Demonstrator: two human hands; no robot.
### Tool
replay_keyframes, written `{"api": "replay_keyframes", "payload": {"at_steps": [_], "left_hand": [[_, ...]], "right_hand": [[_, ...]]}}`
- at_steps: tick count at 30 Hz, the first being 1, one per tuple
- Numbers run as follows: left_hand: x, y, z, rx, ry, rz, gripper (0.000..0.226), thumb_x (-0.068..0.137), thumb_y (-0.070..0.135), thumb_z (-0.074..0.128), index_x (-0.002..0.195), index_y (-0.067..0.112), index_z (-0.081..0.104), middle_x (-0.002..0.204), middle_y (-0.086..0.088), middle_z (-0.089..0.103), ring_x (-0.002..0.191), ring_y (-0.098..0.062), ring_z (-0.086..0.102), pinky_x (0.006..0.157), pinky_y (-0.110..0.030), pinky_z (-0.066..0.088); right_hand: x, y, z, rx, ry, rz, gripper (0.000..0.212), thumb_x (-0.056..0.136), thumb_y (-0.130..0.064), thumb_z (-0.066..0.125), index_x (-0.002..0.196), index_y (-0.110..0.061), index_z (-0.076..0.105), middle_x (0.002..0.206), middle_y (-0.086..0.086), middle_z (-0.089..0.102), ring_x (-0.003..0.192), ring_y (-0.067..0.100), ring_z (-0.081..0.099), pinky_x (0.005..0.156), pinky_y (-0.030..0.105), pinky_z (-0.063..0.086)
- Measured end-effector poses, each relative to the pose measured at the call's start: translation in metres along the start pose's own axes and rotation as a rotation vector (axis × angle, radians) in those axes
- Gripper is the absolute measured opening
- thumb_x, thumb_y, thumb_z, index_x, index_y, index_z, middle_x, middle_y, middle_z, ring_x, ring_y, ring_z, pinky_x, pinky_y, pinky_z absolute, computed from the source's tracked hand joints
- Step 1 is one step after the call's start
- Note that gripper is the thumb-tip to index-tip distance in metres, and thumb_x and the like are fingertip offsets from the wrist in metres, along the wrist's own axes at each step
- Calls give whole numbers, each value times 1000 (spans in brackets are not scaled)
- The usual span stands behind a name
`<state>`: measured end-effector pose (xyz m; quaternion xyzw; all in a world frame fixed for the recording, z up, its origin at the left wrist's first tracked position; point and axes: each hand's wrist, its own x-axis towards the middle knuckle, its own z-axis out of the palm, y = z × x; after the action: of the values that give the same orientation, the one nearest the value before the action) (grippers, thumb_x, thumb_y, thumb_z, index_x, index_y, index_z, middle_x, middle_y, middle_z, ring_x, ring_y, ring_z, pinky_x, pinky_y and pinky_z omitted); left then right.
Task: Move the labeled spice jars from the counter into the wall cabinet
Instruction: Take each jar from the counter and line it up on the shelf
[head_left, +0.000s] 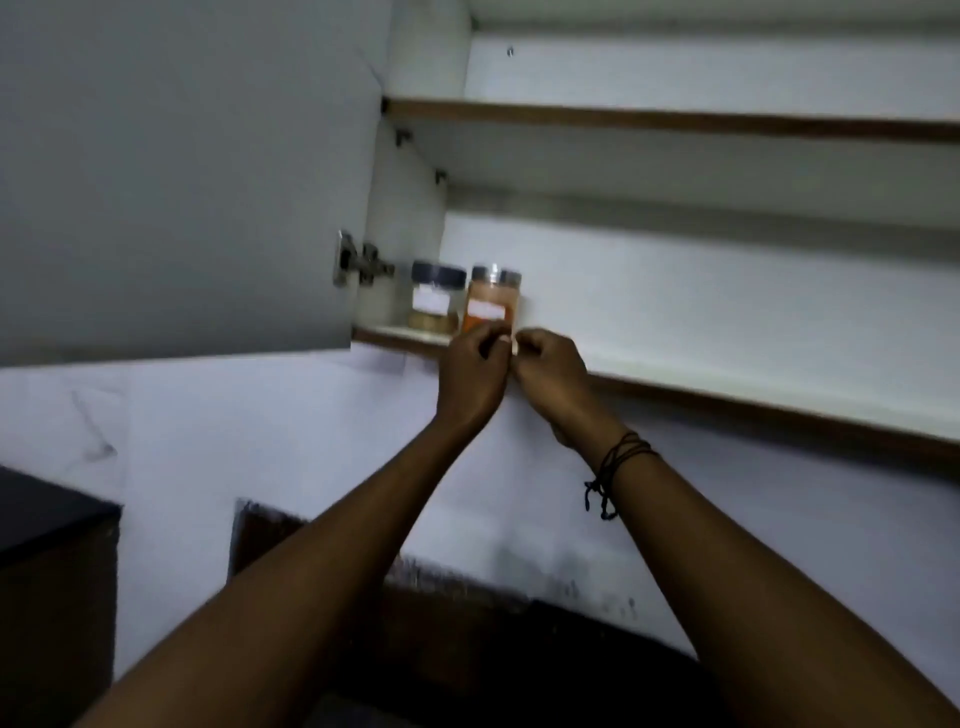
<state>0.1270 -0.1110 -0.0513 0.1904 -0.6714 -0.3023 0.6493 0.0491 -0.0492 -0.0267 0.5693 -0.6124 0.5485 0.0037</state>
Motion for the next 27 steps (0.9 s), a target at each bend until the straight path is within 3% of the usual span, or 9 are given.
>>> {"api": "replay_keyframes", "payload": {"at_steps": [3,6,10,14,16,21,27], "left_hand": [[-57,-13,-6,65,-45,-30,27,96,13,52,112,12,74,110,-3,75,103,-15,67,92,-24,50],[-111,-32,-11,74,-148,-105,30,97,15,49,114,12,73,112,-3,74,105,-15,67,95,-32,52],[-189,-66,-15,72,-290,-290,32,96,11,46,115,8,72,114,-7,73,108,-19,67,98,-39,52],[-264,-111,-21,134,-407,-391,32,96,4,46,117,4,70,117,-12,71,112,-25,65,99,-35,49],[-296,-135,-25,105,-464,-462,32,97,3,45,118,2,69,118,-14,70,112,-26,64,98,-36,49],[-370,-196,-34,186,-624,-645,31,99,10,44,120,5,67,117,-13,69,108,-25,63,93,-37,48],[-400,-257,-42,361,-890,-539,27,96,14,48,116,12,67,104,-4,68,90,-13,60,73,-23,42]], "right_hand": [[-52,20,3,-16,-16,10,26,93,-14,55,113,-14,71,111,2,73,103,18,67,91,38,55],[-103,48,11,-54,-32,69,28,93,-14,56,118,-11,68,122,2,68,106,11,60,90,27,48],[-173,95,31,-126,-101,217,26,88,-13,54,111,-12,68,107,0,66,97,18,63,79,25,45],[-237,146,62,-189,-183,354,24,89,-13,51,106,-11,68,102,6,69,91,20,64,67,23,42],[-264,171,79,-224,-231,421,26,93,-15,51,113,-9,66,109,11,68,95,21,64,70,22,41],[-330,227,118,-304,-469,614,36,93,-23,57,128,-12,56,126,14,56,111,29,59,86,35,52],[-353,273,140,-393,-699,667,44,85,-19,63,127,-11,54,127,17,51,115,36,56,98,48,49]]}}
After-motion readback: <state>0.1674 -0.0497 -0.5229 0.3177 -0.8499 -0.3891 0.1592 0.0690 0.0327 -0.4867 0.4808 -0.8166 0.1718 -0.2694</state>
